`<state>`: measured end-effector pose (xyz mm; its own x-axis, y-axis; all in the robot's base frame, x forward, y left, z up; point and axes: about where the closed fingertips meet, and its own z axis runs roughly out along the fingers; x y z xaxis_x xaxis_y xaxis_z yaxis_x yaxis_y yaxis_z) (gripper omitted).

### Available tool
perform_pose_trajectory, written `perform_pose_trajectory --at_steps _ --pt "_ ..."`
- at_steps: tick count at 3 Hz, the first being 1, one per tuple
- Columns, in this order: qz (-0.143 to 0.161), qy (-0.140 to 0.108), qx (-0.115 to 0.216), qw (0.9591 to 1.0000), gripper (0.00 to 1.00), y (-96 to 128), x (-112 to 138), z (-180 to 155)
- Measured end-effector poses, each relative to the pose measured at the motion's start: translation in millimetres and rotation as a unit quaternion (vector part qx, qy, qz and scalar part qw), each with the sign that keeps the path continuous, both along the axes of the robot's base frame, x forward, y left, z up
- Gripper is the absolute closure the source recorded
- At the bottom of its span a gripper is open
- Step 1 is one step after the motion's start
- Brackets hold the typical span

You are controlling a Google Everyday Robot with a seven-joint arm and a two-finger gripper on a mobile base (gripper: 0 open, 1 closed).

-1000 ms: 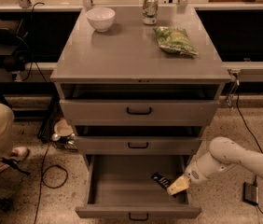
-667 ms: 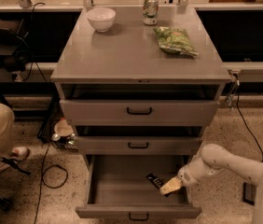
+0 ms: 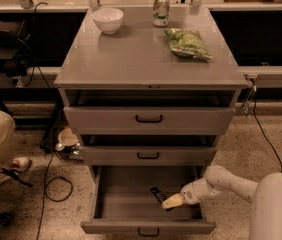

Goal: Place rxbar chocolate into bottom drawer

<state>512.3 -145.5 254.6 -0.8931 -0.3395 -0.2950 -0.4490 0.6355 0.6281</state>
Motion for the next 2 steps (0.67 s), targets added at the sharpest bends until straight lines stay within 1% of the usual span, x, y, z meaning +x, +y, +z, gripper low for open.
perform_pose_trajectory --at_steps 1,2 --pt "-0.013 0.000 0.004 0.9999 0.90 16.1 5.7 -23.1" --pt "-0.021 -0.008 0.011 0.9997 0.66 34.6 13.0 -37.9"
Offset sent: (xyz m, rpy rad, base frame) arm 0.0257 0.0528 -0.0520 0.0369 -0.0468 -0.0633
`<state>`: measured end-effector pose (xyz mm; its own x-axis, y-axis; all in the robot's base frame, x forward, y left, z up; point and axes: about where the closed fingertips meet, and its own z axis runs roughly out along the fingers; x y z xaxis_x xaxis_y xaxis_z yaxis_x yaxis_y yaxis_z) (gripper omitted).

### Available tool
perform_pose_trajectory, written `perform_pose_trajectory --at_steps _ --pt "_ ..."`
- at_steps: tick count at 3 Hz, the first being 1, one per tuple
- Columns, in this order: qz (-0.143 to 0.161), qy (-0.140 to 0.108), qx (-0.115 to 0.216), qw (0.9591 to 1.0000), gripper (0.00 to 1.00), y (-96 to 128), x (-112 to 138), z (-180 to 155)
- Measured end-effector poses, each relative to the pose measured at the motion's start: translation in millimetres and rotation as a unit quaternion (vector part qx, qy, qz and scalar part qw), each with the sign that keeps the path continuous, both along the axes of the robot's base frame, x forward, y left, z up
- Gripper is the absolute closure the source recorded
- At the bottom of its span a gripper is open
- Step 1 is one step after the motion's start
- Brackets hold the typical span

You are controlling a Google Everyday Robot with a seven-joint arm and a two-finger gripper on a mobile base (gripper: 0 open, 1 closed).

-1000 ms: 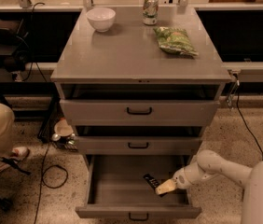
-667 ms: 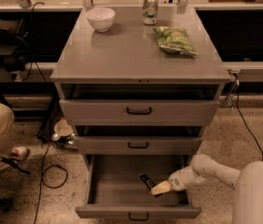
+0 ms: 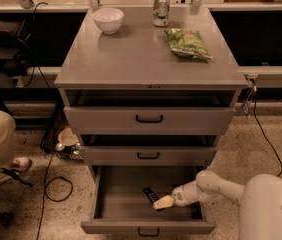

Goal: Place rxbar chocolate into bottom drawer

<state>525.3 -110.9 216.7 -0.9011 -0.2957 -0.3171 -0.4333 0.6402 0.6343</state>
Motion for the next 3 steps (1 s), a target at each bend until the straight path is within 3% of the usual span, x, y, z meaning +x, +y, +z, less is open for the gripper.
perform_pose_trajectory --at_steps 2,3 --pt "-0.001 -0.021 0.039 0.9990 0.20 28.6 12.9 -3.6" --pt "0.016 -0.025 0.070 0.9971 0.00 46.2 11.1 0.7"
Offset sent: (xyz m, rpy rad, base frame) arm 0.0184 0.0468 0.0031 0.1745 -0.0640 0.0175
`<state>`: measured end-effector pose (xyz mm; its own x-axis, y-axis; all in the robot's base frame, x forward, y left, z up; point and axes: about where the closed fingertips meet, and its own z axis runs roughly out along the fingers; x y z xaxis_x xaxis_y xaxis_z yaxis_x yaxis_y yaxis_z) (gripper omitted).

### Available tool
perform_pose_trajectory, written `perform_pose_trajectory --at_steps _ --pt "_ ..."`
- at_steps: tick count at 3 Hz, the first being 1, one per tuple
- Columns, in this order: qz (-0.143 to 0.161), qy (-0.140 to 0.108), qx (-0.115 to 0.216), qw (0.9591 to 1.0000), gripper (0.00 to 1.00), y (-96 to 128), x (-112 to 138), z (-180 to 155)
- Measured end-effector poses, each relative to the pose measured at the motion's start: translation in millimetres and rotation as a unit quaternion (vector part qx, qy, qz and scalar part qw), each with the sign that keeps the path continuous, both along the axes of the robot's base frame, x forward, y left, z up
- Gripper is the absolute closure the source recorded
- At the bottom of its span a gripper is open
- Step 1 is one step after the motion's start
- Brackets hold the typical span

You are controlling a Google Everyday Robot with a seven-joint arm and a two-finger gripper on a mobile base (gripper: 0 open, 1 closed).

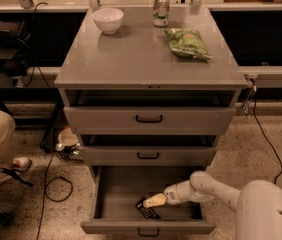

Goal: Place rxbar chocolate into bottom drawer

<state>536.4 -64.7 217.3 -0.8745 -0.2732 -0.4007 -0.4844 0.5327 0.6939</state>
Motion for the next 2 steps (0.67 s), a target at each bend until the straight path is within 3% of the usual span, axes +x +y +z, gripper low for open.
perform_pose_trajectory --at_steps 1,2 --pt "-0.007 -0.010 0.004 0.9999 0.00 -15.7 4.6 6.6" --pt "-0.027 -0.023 0.004 0.9994 0.00 -56.4 11.1 16.4"
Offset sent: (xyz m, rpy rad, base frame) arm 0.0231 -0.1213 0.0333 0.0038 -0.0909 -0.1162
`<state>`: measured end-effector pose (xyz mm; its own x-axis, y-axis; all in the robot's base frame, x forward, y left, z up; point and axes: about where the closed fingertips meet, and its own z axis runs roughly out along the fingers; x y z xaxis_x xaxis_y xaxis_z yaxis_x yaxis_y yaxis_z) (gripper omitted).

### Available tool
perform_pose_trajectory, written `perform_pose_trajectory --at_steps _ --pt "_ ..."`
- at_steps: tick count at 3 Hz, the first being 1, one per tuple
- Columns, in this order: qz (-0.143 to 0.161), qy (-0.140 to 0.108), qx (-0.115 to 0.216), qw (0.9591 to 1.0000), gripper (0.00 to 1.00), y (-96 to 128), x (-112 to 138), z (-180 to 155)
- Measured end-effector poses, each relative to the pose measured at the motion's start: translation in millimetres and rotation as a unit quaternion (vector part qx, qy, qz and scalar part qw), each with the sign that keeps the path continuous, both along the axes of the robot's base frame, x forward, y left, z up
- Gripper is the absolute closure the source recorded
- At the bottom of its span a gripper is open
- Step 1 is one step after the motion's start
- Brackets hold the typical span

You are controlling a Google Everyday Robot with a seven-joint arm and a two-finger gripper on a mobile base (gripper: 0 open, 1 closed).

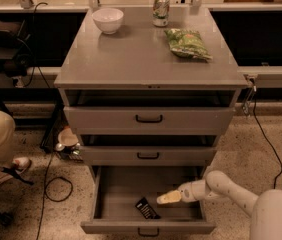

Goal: Place rxbar chocolate into bottom drawer

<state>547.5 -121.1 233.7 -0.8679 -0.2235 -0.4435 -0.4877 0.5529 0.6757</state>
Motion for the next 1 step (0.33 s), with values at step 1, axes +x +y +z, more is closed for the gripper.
perform_pose_trajectory --at_steps 1 --pt "-0.029 -0.002 0.016 0.9995 0.00 -49.9 -3.3 -1.1"
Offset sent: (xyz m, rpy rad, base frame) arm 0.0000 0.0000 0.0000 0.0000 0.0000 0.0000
